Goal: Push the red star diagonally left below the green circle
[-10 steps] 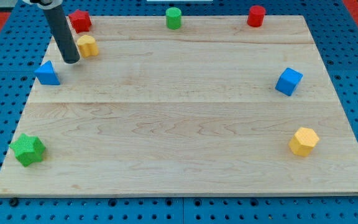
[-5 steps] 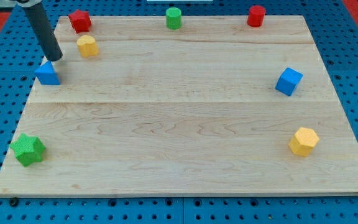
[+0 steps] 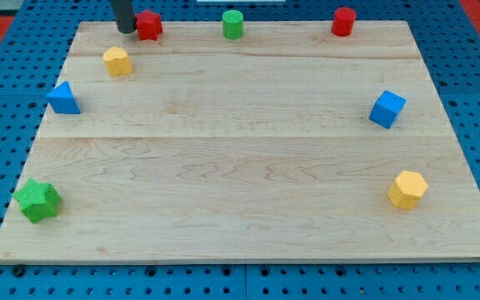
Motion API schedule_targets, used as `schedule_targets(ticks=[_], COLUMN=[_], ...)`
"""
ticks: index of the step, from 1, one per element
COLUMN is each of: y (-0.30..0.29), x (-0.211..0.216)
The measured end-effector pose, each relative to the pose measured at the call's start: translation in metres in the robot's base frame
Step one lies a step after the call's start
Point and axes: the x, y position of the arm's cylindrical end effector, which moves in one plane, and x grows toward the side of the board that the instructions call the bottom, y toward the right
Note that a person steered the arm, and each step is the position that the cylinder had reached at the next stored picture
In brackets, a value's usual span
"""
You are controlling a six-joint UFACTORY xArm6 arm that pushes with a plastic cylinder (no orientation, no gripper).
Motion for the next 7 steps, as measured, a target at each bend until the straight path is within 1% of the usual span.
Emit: schedule_targets(ticks=[1,2,3,4,5,6,7], y=[-0.010,0.026,0.116,0.156,0.166,0.252,0.379], x=[-0.008,-0.009,-0.006,0.027,0.071,0.100,0.093])
